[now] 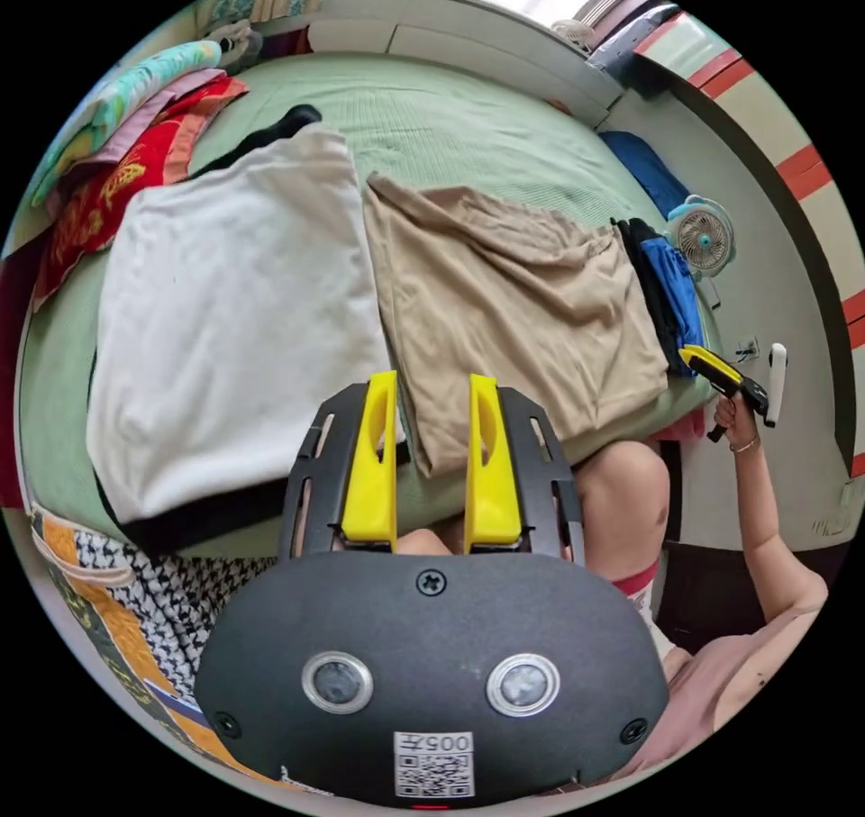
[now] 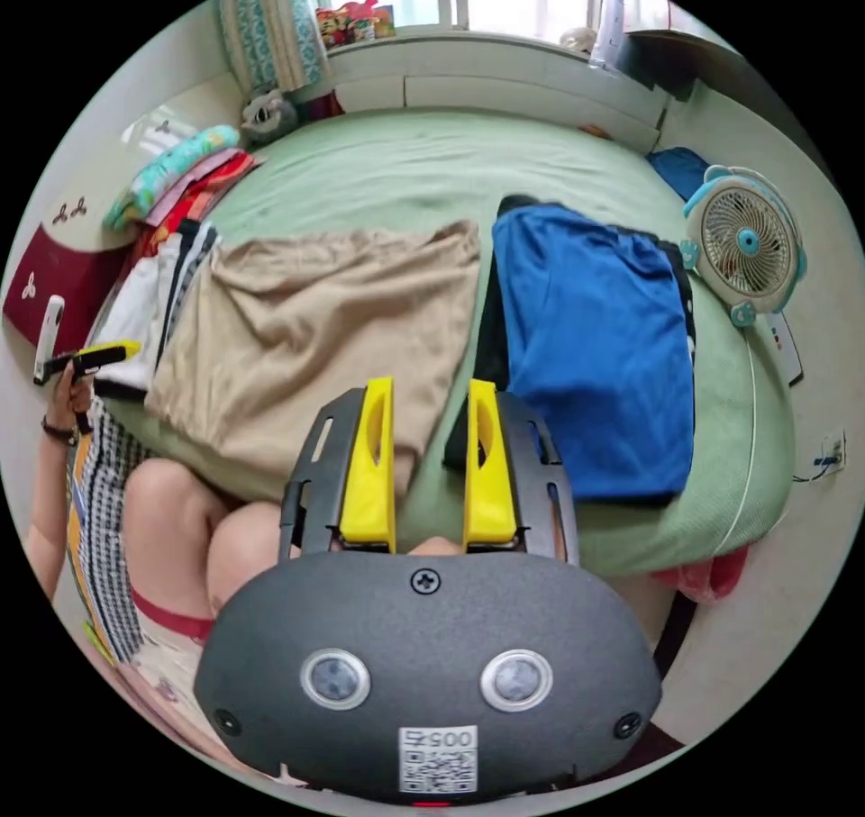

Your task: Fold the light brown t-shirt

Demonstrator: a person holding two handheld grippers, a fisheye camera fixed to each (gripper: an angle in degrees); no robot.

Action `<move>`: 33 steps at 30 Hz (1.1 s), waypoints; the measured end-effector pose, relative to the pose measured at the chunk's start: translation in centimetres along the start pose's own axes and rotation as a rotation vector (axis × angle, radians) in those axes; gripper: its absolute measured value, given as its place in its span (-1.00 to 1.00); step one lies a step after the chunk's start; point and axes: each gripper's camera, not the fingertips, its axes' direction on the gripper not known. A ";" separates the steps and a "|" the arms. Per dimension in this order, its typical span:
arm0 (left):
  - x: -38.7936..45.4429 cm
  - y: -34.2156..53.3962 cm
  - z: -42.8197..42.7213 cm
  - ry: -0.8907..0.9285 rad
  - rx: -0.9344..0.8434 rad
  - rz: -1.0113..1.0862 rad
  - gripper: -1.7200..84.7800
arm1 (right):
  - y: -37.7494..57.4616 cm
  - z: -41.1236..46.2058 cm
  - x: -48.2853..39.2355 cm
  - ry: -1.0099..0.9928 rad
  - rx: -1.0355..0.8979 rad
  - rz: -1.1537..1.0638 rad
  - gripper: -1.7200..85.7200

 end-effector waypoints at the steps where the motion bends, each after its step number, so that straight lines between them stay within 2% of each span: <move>1: -0.1 0.7 1.0 0.014 -0.014 0.004 -0.68 | 1.6 0.5 0.0 0.009 -0.017 -0.015 -0.70; 6: 0.0 1.3 5.0 0.059 -0.056 -0.048 -0.67 | 4.0 2.7 -0.5 -0.055 -0.038 0.025 -0.69; 10: 0.2 0.2 8.1 -0.069 -0.055 -0.113 -0.68 | 2.6 5.3 -1.2 -0.109 -0.038 0.118 -0.71; 14: 0.2 -0.9 9.8 -0.098 -0.050 -0.139 -0.77 | 1.1 7.0 -2.1 -0.058 -0.036 0.178 -0.85; 17: 0.6 -1.4 9.5 -0.083 -0.040 -0.100 -0.85 | 0.5 7.0 -3.7 0.075 -0.048 0.115 -0.98; 19: 0.9 -1.3 8.9 -0.092 -0.003 -0.051 -0.86 | 0.6 6.1 -4.5 0.094 -0.003 0.052 -0.99; 25: 0.2 0.5 9.8 -0.104 -0.012 -0.037 -0.87 | 2.1 5.4 -4.3 0.057 0.009 0.037 -1.00; 33: -1.9 2.9 14.5 -0.075 -0.060 -0.099 -0.89 | 5.0 10.0 -4.2 0.049 -0.078 0.054 -1.00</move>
